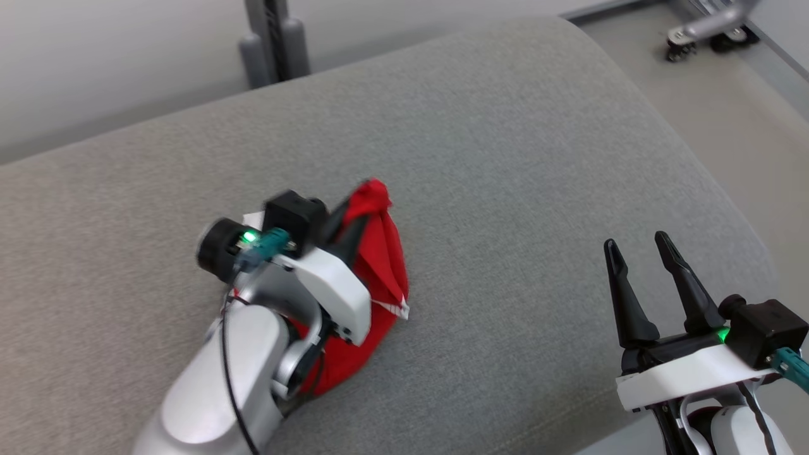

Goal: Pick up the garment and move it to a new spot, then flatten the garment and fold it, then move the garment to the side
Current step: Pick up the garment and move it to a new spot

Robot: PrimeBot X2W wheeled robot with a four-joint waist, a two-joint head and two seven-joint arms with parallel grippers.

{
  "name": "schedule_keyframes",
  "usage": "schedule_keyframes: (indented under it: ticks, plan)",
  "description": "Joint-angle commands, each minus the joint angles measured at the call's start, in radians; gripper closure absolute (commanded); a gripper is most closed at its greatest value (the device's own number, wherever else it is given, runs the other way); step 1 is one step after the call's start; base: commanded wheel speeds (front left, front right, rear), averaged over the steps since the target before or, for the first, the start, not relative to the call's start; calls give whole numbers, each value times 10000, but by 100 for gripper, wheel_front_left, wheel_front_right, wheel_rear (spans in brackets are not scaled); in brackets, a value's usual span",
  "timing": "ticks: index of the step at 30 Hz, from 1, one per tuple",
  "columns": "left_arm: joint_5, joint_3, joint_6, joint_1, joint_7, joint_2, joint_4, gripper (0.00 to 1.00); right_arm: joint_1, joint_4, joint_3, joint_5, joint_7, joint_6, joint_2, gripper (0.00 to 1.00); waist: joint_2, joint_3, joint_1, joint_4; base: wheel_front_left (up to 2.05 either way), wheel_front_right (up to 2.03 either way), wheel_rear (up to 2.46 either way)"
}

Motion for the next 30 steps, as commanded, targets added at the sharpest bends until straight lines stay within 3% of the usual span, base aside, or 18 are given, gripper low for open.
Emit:
schedule_keyframes:
  ticks: [1, 6, 7, 8, 12, 16, 24, 25, 30]
  plan:
    - [69, -168, -143, -130, -72, -100, 401, 100, -84, 36, -14, 53, -124, -1, -22, 0, 0, 618, 0, -630, 0, 0, 0]
    - [41, -755, -528, -254, -399, -700, 1886, 100, -191, 282, -59, 174, -295, -1, -25, 0, 0, 698, 0, -603, 0, 0, 0]
    - [-20, -797, -579, -255, -521, -805, 2053, 68, -225, 307, -79, 169, -315, 0, -25, 0, 0, 675, 0, -529, 0, 0, 0]
    - [-43, -836, -630, -255, -652, -886, 2174, 0, -251, 349, -105, 178, -350, 0, -25, 0, 0, 630, 0, -436, 0, 0, 0]
    - [-310, -884, -795, -47, -1158, -1055, 2241, 0, -277, 524, -235, 62, -377, -1, -28, 0, 0, 343, 0, 70, 0, 0, 0]
    - [-378, -672, -640, 344, -1644, -853, 1868, 0, -243, 608, -359, -71, -301, 0, -29, 0, 0, 13, 0, 718, 0, 0, 0]
    - [-678, 440, 271, 1483, -2357, 116, 963, 0, -28, 600, -681, -317, -134, -1, -31, 0, 0, -645, 0, 2087, 0, 0, 0]
    - [-833, 822, 499, 1775, -2491, 430, 792, 0, -14, 560, -690, -341, -95, -1, -29, 0, 0, -760, 0, 2333, 0, 0, 0]
    - [-1098, 1688, 995, 2519, -2824, 1019, 339, 0, 169, 505, -777, -518, 47, -1, -35, 0, 0, -1114, 0, 2826, 0, 0, 0]
